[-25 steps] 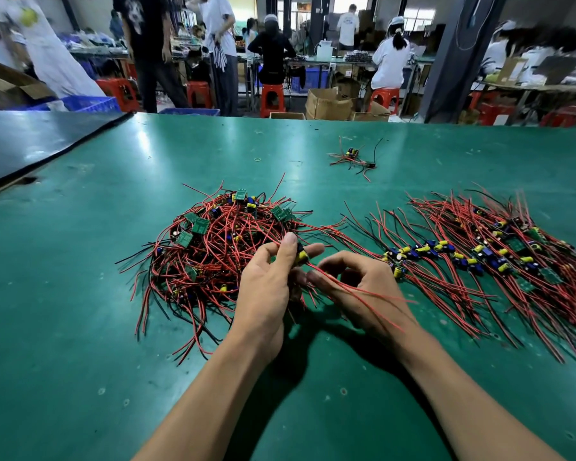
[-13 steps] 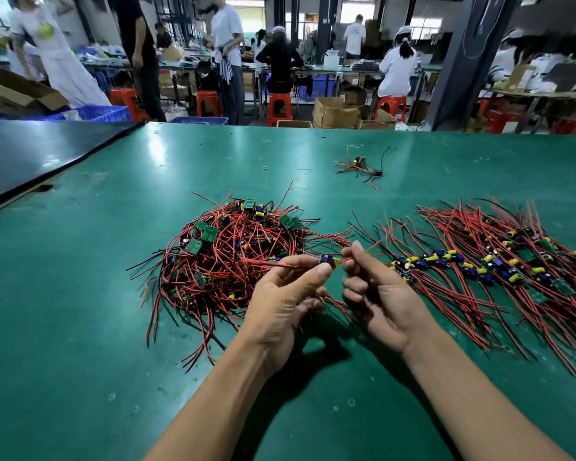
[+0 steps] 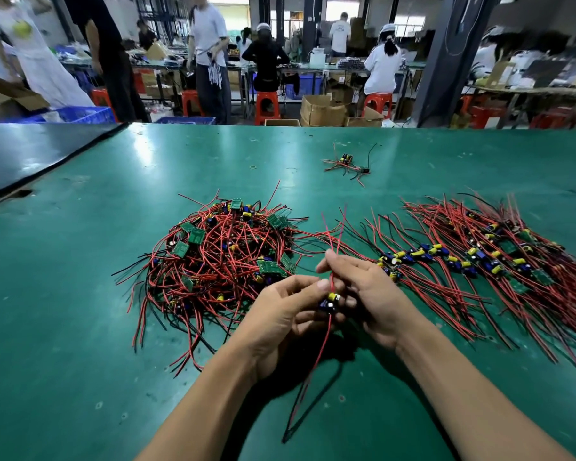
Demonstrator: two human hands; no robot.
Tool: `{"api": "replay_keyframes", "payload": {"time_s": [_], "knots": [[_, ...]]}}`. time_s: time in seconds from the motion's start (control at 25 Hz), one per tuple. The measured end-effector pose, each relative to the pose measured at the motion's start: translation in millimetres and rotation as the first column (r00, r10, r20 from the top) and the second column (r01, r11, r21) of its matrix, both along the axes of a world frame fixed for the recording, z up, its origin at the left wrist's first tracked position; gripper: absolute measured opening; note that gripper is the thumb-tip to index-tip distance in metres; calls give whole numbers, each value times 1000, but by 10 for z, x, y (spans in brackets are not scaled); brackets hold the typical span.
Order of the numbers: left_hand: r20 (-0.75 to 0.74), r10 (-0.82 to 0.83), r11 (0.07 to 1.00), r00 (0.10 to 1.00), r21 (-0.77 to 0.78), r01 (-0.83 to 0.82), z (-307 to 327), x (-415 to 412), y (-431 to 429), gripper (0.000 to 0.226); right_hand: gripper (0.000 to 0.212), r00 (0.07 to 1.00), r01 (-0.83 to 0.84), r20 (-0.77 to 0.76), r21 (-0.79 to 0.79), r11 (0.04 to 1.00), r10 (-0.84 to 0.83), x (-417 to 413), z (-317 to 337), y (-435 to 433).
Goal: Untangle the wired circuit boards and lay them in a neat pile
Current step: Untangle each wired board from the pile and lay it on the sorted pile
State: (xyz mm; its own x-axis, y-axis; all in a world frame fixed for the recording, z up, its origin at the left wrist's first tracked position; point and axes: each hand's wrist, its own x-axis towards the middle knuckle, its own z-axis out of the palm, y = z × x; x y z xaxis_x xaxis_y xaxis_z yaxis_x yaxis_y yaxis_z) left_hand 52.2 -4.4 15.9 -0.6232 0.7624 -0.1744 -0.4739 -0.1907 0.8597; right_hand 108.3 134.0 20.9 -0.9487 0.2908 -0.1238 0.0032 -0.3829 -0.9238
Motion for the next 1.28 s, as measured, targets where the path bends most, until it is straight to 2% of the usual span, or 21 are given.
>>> {"api": "replay_keyframes", "payload": {"time_s": [0.24, 0.4, 0.52, 0.64, 0.76, 0.92, 1.0, 1.12, 1.28], "knots": [[-42, 187, 981, 981, -48, -189, -68, -2, 9, 14, 22, 998, -53, 41, 96, 994, 49, 40, -77, 27], [-108, 212, 971, 971, -89, -222, -80, 42, 33, 11, 11, 998, 30, 49, 207, 978, -41, 42, -83, 37], [-158, 254, 956, 954, -105, -272, -90, 41, 48, 8, 19, 1000, -18, 28, 245, 969, 11, 65, -49, 43], [-204, 259, 948, 944, -131, -288, -97, 47, 60, 14, 12, 999, -19, 33, 352, 936, 8, 55, -73, 52], [-219, 239, 951, 946, -141, -274, -92, 45, 65, 14, 10, 999, 1, 41, 325, 946, -15, 32, -92, 74], [-197, 224, 961, 954, -119, -250, -86, 29, 54, 12, 21, 998, -33, 56, 152, 988, 24, 28, -108, 85], [-189, 216, 963, 958, -123, -241, -82, 28, 48, 13, 23, 996, -42, 84, 121, 992, 32, 20, -121, 94], [-180, 226, 960, 957, -123, -250, -80, 31, 45, 14, 34, 996, -56, 71, 155, 986, 46, 25, -131, 126], [-211, 236, 955, 948, -131, -267, -95, 52, 53, 12, 23, 994, -87, 80, 272, 958, 68, 33, -144, 109]]}}
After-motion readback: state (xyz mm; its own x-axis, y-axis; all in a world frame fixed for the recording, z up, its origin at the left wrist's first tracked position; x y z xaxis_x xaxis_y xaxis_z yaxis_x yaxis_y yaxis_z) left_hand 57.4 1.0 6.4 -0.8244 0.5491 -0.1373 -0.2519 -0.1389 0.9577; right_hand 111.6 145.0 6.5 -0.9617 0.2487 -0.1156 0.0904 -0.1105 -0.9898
